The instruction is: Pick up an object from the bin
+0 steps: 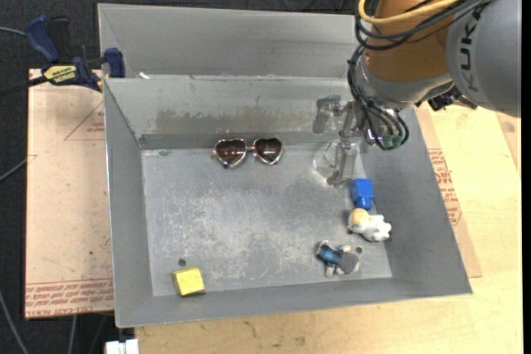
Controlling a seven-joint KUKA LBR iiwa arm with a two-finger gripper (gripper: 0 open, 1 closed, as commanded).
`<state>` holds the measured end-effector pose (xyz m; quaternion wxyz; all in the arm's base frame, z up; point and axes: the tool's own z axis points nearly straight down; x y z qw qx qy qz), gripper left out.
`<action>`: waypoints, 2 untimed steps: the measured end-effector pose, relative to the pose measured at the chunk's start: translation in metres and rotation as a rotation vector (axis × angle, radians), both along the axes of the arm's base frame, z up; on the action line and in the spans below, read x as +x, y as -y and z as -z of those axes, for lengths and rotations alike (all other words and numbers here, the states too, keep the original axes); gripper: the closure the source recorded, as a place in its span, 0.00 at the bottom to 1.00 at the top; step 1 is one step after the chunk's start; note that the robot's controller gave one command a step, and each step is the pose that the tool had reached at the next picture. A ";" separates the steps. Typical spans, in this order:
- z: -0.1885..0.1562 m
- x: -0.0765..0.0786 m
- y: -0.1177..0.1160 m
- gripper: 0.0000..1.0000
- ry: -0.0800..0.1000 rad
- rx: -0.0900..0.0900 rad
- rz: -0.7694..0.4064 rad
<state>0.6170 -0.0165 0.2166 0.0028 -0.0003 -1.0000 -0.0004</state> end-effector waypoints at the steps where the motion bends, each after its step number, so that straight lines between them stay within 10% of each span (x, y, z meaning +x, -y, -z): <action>1: -0.005 0.001 0.000 0.00 0.008 0.000 0.000; 2: 0.062 0.016 -0.031 0.00 0.013 0.000 -0.083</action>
Offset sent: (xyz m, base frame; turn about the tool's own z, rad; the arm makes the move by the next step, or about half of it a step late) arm 0.0310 0.0673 -0.1466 -0.1847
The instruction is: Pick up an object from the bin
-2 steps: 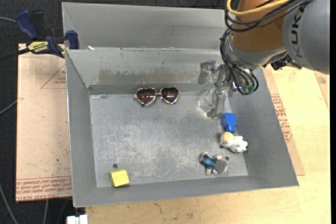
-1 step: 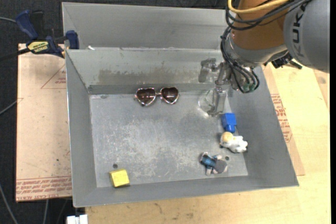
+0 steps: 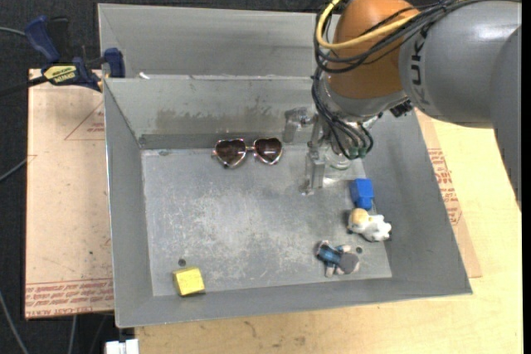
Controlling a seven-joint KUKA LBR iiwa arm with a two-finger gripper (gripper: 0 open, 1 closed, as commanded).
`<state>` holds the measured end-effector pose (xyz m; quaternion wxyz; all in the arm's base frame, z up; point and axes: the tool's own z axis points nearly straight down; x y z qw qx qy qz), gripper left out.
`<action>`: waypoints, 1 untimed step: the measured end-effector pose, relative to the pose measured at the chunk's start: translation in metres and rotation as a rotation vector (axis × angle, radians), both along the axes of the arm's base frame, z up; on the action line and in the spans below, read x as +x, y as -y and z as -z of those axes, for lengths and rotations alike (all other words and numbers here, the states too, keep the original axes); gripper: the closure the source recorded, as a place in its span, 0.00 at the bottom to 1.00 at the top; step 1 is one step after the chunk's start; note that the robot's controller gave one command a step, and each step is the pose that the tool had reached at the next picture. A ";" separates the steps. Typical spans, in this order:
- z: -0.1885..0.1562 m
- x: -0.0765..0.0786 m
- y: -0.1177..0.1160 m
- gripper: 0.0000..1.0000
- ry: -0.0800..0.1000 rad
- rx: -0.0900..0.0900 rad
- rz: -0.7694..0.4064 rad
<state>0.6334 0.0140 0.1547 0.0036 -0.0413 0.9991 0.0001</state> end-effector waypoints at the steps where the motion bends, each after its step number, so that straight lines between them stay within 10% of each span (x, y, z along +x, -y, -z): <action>1: -0.007 0.024 -0.050 0.00 -0.001 0.001 -0.101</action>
Offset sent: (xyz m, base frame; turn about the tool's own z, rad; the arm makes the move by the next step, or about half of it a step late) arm 0.0200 0.0412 -0.0248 0.2904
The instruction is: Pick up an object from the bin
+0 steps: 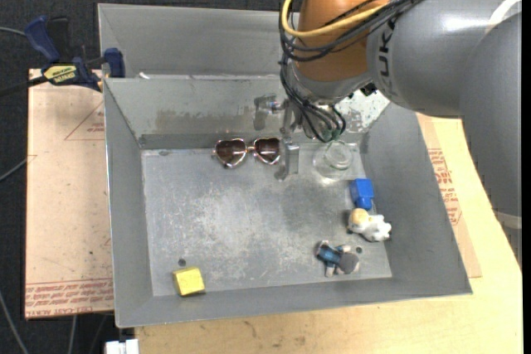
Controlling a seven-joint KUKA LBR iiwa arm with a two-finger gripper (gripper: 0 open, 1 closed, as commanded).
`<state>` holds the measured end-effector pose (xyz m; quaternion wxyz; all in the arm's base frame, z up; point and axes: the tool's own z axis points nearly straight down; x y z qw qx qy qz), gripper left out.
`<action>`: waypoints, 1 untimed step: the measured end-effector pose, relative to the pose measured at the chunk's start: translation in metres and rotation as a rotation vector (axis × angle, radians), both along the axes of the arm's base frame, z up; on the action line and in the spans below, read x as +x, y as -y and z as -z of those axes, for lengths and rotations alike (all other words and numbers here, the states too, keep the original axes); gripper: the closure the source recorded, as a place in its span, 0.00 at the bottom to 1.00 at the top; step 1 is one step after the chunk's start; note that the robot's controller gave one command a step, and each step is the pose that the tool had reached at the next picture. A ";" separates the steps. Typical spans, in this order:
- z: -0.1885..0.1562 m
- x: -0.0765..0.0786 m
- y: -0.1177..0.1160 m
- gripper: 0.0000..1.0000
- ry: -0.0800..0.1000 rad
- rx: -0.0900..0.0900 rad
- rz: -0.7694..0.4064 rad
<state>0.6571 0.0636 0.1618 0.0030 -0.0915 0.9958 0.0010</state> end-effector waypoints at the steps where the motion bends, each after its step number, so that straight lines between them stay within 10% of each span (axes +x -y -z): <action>1: 0.025 -0.003 0.007 0.00 -0.004 0.000 0.358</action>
Offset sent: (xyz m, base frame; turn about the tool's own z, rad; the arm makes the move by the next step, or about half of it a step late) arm -0.0036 -0.0020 -0.0918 0.3000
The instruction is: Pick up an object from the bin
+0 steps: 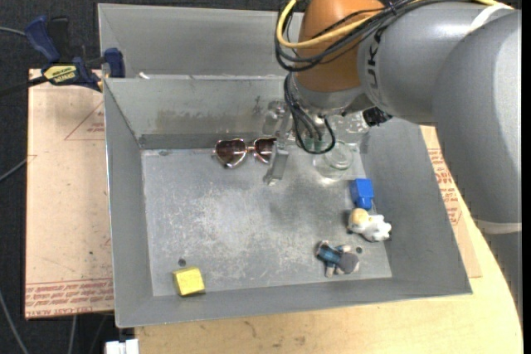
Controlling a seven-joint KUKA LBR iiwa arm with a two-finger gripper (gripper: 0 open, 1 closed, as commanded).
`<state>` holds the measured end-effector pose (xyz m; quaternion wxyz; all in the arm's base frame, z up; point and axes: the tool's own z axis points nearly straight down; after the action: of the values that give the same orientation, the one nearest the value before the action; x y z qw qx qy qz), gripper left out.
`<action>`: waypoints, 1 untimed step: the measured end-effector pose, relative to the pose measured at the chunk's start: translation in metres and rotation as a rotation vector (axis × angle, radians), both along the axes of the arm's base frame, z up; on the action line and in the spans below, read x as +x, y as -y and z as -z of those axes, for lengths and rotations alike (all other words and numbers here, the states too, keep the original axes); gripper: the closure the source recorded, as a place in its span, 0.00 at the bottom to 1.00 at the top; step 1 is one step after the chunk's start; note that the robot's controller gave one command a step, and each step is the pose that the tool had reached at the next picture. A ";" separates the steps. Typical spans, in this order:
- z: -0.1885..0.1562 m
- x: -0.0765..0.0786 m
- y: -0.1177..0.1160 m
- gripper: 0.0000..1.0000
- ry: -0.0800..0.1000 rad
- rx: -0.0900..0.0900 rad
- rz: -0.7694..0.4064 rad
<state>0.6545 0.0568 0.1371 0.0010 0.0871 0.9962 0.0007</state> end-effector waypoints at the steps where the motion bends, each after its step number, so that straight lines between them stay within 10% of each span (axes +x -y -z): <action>1: 0.064 0.001 -0.005 0.00 0.002 -0.001 -0.057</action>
Offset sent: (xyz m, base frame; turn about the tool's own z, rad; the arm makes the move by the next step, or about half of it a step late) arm -0.0002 -0.0045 -0.0671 0.1018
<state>0.6550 0.0617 0.0730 0.0020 0.0585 0.9983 0.0006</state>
